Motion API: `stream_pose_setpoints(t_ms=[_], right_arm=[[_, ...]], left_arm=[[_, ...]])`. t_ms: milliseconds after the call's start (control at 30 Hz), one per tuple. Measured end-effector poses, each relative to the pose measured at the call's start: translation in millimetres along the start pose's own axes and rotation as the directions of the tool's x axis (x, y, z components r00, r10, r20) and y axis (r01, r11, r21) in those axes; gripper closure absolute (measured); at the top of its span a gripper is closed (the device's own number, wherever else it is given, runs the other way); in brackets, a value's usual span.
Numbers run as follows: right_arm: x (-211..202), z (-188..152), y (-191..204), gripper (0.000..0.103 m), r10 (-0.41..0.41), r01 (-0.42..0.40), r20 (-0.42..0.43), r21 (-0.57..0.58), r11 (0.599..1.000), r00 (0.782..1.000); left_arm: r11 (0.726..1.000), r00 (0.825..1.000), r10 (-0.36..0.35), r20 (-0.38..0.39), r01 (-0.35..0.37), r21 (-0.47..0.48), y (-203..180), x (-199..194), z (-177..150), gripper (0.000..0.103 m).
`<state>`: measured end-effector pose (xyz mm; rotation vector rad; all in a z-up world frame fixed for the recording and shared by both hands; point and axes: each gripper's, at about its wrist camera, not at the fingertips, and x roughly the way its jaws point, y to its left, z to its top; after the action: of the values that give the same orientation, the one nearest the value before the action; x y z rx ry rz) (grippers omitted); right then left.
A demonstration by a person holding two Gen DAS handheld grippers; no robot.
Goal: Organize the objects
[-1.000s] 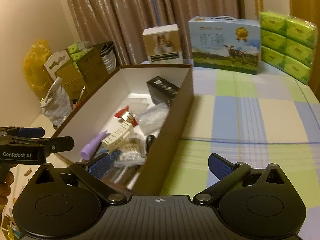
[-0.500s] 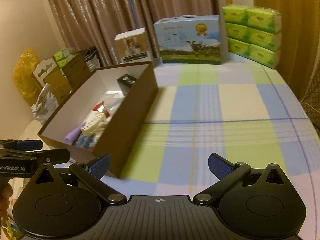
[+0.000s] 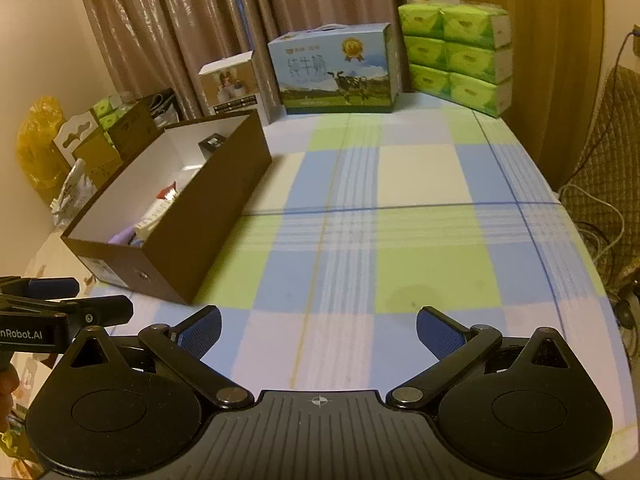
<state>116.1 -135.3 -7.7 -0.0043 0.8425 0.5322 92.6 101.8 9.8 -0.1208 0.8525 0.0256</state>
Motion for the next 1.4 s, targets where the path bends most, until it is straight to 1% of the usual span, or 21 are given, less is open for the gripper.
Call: stream_pose_setpoints(t_ms=[233, 533, 933, 1400], right_arm=[[-21.0, -18.7, -12.7, 0.002, -0.014, 0.014, -0.008, 0.003, 1.000, 1.000], [-37.0, -33.1, -14.2, 0.002, -0.012, 0.012, -0.010, -0.002, 1.000, 1.000], [-43.2, -38.7, -12.4, 0.002, -0.005, 0.005, -0.007, -0.018, 1.000, 1.000], [-43.3, -40.1, -13.9, 0.002, -0.004, 0.004, -0.008, -0.016, 1.000, 1.000]], left_arm=[[1.000, 1.000, -0.005, -0.010, 0.005, 0.008, -23.9, -8.0, -17.6, 0.001], [1.000, 1.000, 0.005, -0.003, -0.005, 0.001, -37.4, -22.6, -34.5, 0.001], [1.000, 1.000, 0.015, 0.011, -0.015, 0.000, -40.9, -37.0, -44.1, 0.001], [1.000, 1.000, 0.019, 0.011, -0.019, -0.001, -41.2, -38.4, -45.8, 0.001]])
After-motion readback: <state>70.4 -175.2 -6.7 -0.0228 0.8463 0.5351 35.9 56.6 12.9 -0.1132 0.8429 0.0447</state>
